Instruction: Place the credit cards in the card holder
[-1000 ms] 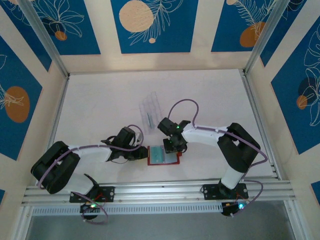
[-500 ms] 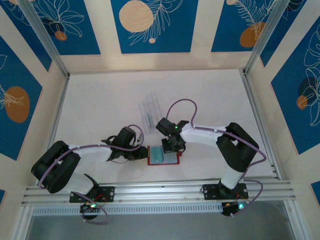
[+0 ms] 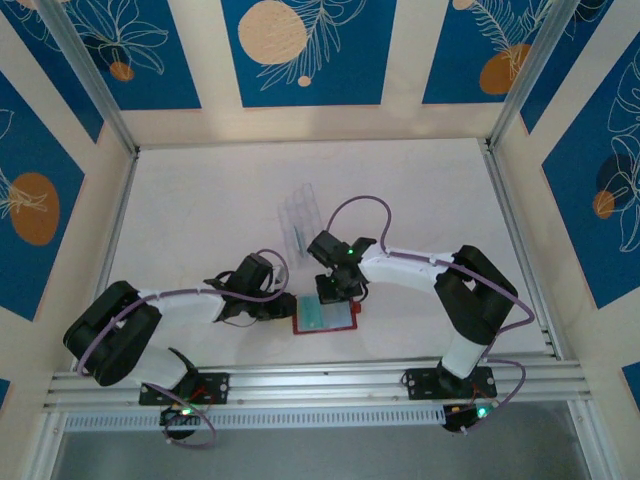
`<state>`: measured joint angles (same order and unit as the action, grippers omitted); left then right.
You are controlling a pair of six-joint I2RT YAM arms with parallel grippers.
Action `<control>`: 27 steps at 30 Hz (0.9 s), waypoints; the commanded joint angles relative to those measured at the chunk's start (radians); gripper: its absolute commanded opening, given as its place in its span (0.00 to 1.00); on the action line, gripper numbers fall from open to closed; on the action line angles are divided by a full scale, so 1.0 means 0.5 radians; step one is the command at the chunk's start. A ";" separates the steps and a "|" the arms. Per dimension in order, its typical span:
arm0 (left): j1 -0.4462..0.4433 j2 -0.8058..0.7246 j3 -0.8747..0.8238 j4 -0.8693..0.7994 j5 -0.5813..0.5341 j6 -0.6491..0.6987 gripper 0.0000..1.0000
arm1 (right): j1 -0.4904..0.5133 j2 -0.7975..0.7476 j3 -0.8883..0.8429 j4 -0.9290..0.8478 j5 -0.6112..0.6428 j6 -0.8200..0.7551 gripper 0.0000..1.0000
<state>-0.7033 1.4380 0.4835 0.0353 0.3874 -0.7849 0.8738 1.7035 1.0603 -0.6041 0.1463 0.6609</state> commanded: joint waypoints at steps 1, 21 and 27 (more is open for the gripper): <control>-0.134 0.185 -0.016 0.146 0.040 -0.018 0.30 | 0.028 -0.011 0.074 0.024 -0.111 -0.004 0.00; -0.148 0.305 -0.093 0.381 0.068 -0.182 0.29 | 0.068 0.043 -0.068 0.484 -0.587 0.207 0.33; -0.147 0.310 -0.110 0.413 0.069 -0.208 0.29 | 0.081 0.039 -0.158 0.615 -0.732 0.259 0.41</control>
<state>-0.7052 1.4506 0.4778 0.0616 0.3836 -0.8665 0.8883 1.7390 1.0107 -0.3439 -0.0944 0.7696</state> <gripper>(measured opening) 0.288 0.408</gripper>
